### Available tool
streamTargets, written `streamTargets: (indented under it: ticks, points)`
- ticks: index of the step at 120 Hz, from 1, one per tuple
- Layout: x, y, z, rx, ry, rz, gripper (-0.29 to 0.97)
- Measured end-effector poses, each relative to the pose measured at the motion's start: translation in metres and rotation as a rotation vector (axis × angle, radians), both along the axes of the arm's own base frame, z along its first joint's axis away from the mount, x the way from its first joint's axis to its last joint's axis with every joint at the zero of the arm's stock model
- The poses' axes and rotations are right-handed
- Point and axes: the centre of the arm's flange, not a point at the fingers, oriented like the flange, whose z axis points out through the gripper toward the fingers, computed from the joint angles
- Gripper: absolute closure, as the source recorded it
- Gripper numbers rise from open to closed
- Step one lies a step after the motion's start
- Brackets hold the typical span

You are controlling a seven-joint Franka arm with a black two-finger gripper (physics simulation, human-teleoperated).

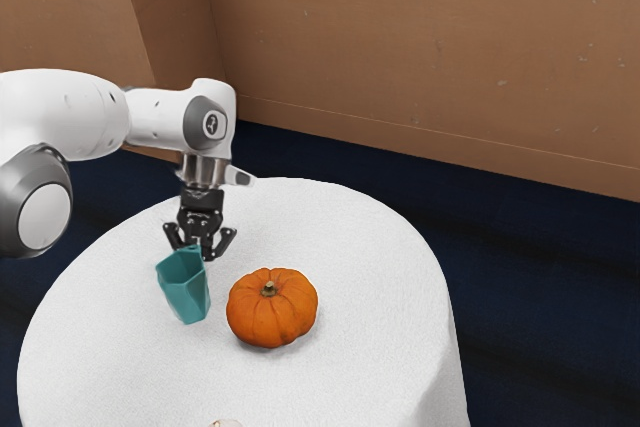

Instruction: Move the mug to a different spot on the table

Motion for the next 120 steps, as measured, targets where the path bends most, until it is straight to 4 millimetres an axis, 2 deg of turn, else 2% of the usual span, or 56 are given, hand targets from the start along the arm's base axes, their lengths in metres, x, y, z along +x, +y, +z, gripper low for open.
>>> streamTargets:
  ticks: [39,84,96,120]
  points:
    - [-0.005,-0.001,-0.028,0.038,0.034,0.103,0.78]
    - [0.001,-0.008,-0.031,0.010,-0.004,0.186,0.78]
    - [-0.004,-0.003,-0.038,0.006,-0.002,0.204,0.76]
    - [-0.005,0.004,-0.038,0.004,-0.012,0.219,0.75]
